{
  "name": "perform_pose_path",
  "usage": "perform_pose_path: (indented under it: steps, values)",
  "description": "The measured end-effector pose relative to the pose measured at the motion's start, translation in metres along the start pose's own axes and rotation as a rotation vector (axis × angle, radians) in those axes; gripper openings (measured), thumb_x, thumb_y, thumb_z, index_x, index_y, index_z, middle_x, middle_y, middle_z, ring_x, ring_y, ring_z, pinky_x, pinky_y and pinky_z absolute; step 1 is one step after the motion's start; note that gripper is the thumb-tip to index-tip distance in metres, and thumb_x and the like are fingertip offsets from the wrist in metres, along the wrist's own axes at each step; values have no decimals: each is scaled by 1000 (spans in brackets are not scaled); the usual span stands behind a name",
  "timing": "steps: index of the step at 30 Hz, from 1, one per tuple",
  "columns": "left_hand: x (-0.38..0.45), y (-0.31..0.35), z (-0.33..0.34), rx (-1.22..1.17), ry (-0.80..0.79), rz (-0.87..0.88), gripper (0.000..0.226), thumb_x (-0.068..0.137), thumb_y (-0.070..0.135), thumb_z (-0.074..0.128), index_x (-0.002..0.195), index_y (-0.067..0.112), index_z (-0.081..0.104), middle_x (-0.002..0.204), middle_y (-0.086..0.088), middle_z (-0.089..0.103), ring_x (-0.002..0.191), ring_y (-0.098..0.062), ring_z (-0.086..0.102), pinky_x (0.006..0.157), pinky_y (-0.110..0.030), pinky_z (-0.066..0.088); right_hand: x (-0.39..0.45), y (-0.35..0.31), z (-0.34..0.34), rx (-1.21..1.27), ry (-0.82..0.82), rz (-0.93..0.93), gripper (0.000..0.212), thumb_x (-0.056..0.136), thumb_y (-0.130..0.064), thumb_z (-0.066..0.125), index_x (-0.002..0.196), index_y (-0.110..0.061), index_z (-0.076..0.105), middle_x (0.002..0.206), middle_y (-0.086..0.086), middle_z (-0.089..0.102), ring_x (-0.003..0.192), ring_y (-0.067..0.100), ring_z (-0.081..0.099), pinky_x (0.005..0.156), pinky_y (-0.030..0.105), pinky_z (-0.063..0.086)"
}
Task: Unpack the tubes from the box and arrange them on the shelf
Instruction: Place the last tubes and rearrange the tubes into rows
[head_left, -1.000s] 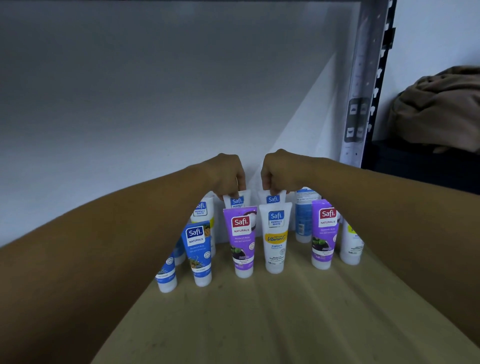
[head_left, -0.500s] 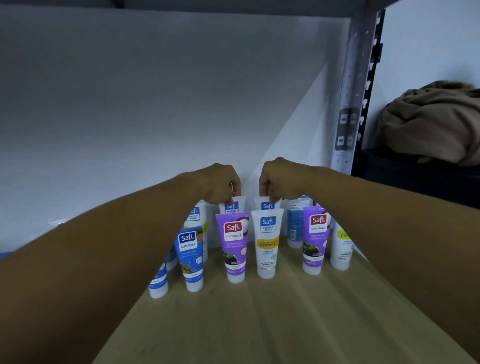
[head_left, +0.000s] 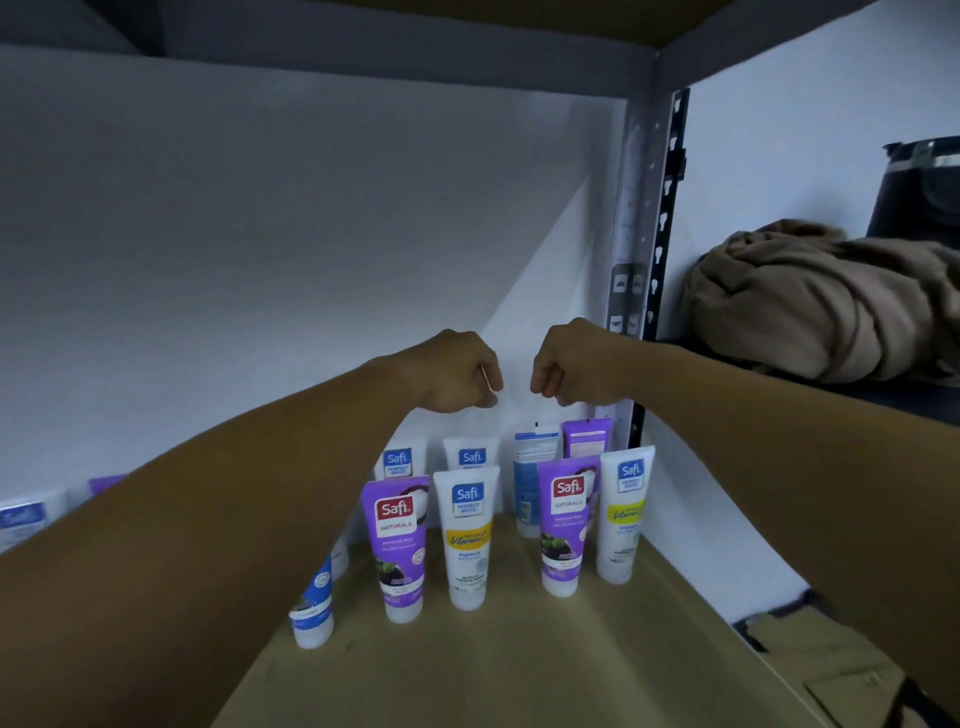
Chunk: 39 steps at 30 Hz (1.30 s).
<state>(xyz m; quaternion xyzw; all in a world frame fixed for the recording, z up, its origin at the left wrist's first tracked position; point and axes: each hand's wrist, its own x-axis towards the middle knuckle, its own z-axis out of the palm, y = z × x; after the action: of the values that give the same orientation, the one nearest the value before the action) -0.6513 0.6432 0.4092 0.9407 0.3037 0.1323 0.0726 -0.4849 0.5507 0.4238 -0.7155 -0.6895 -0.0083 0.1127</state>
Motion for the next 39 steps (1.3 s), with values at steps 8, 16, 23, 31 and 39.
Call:
perform_pose_path:
  steps: [8,16,23,31,39]
  values:
    - [37,25,31,-8,-121,101,33,86,15,74,118,11,67,118,-5,70,100,-17,65,92,-33,55,-2,30,7,-211,-93,23,33,78,0,77,109,-8,73,106,6,73,95,18,69,90,30,56]
    - [41,24,29,-38,-159,205,18,84,2,73,100,10,76,95,3,73,88,-13,69,80,-28,59,1,44,21,-213,-72,-43,20,80,7,66,91,-6,78,89,8,75,82,19,70,83,31,59]
    - [39,22,31,-49,-152,195,15,86,4,71,98,12,77,102,0,75,84,-10,67,71,-15,52,1,47,22,-145,-74,-56,17,81,5,68,88,-7,78,88,8,75,79,19,72,83,33,60]
    - [40,35,25,81,149,-80,28,91,33,68,85,6,71,82,-9,73,66,-20,68,75,-30,58,4,47,18,-168,83,77,20,85,-1,65,96,-13,76,100,4,73,83,17,69,85,32,58]
    - [43,66,35,-63,-107,-437,44,82,38,78,102,4,60,108,-15,72,83,-27,73,82,-35,61,1,32,19,144,-136,468,39,83,-23,77,57,-8,52,32,-1,47,27,12,40,38,20,36]
